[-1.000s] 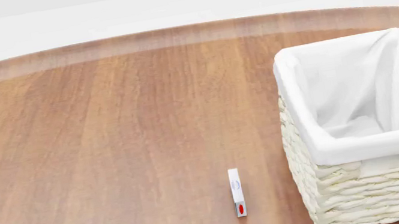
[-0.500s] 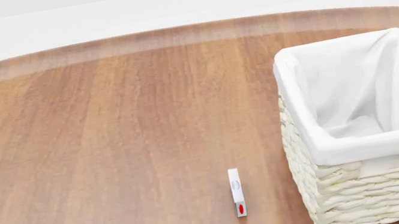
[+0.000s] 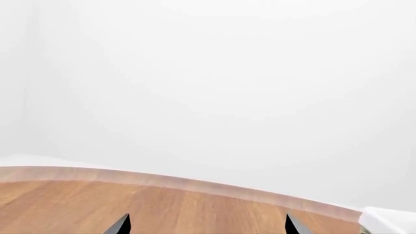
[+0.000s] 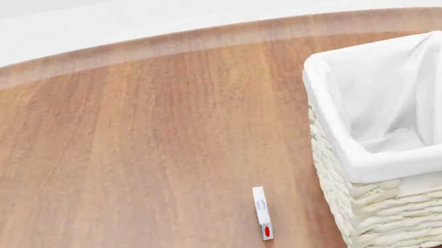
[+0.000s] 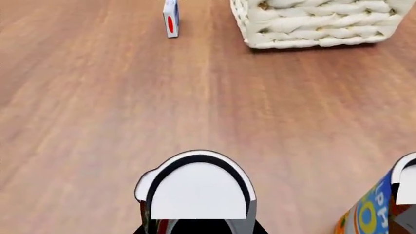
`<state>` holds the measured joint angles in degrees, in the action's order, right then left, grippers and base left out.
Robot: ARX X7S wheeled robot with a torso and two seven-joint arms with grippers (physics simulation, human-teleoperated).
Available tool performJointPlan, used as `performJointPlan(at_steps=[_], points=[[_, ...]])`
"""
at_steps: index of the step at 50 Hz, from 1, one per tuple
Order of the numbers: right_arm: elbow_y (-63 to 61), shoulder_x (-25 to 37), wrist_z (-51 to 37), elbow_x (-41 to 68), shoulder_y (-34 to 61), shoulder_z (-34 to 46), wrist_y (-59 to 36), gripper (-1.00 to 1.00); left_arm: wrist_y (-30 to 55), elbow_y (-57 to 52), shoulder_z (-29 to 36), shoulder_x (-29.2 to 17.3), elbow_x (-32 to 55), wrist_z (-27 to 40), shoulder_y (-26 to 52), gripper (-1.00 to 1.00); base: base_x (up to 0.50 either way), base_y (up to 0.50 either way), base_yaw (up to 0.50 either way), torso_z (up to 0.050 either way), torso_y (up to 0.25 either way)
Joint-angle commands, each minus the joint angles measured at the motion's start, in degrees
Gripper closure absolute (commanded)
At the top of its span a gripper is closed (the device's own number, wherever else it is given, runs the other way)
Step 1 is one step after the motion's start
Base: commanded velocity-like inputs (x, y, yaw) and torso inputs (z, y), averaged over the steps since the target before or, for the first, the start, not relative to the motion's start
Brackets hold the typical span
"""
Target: Pick up the tomato sauce, and put it in the basket.
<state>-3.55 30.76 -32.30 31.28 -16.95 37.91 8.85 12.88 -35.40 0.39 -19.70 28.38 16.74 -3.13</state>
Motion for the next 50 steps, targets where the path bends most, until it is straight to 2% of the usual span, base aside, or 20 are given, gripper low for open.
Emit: performJointPlan(at_steps=[1,17,28,50], points=[[-0.5,0.2,0.5,-0.7,0.3,-0.2,-0.1,1.0,-0.4,0.4,0.2,-0.1,0.0,0.0,-0.1,-1.0,0.0,0.0,0.0,0.0,0.0],[-10.0,2.3,-2.2,-1.6,4.5,1.0,-7.4,1.0,-0.6,-0.7,0.1,-0.5,0.3,0.5,-1.1,-1.0,0.0,0.0,0.0,0.0,0.001],[-10.5,1.7,-1.2,-0.4,9.6,1.4,-11.9,1.0,-0.8,-1.0,0.4,-0.8,0.1,0.6,-1.5,-1.0,0.0,0.0,0.0,0.0,0.0],[-11.0,-0.6,1.4,4.2,28.1,1.2,-26.5,1.0,-0.8,-1.0,-0.4,-1.3,1.6,1.2,-1.3,-1.0,0.0,0.0,0.0,0.0,0.0]])
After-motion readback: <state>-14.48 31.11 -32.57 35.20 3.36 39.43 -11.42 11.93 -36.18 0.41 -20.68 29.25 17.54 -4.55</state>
